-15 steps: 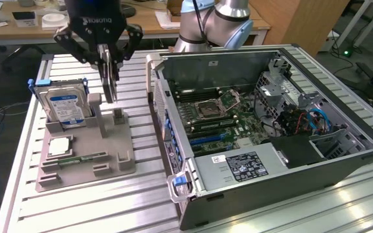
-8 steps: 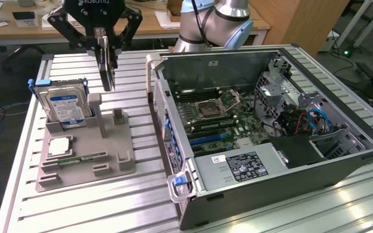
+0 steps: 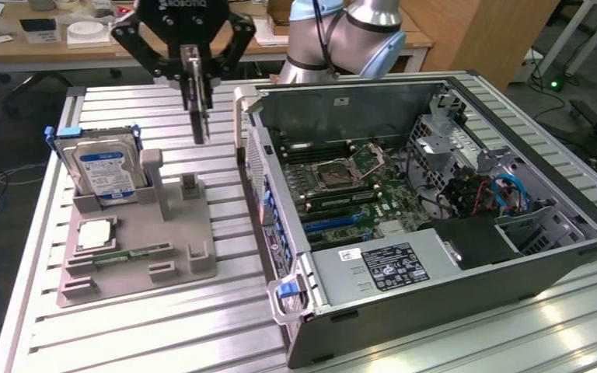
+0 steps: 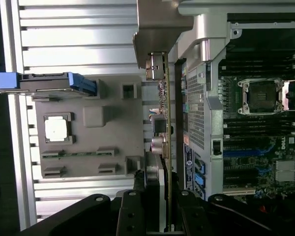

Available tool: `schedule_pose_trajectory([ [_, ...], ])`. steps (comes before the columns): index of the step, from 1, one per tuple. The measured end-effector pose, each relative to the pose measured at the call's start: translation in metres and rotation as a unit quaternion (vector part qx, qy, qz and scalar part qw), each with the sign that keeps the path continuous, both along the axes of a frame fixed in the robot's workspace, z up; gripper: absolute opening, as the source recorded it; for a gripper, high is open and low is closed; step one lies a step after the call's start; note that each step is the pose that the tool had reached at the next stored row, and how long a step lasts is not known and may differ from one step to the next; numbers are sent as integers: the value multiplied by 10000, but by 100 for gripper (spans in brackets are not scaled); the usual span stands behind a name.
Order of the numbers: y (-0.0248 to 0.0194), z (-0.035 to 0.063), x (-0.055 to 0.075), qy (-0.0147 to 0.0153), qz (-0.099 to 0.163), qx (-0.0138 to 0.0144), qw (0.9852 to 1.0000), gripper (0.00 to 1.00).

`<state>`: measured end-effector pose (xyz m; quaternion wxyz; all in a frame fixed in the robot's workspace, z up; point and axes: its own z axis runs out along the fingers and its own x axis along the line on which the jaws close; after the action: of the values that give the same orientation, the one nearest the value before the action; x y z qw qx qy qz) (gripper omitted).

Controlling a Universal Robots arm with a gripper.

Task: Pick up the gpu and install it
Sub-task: 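Pick up the gpu and move the gpu toward the slot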

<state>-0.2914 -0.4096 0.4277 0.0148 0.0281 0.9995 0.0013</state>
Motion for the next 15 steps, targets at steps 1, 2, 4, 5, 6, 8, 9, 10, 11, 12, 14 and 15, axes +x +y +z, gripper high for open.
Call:
schedule_pose_trajectory([
  [1,0,-2,32,0,0,0,10000,28],
  [2,0,-3,63,1,-1,0,10000,28],
  [4,0,-7,123,1,-1,-1,10000,28],
  [5,0,-10,158,0,-1,0,10000,28],
  [6,0,-12,195,0,0,0,10000,28],
  [8,0,-15,255,1,0,0,10000,28],
  [9,0,-17,286,1,-1,0,10000,28],
  [10,0,-18,318,1,-1,-1,10000,28],
  [11,0,-20,346,0,-1,0,10000,28],
  [12,0,-22,369,0,0,0,10000,28],
  [14,0,-23,422,0,0,0,10000,28],
  [15,0,-23,452,1,0,-1,10000,28],
])
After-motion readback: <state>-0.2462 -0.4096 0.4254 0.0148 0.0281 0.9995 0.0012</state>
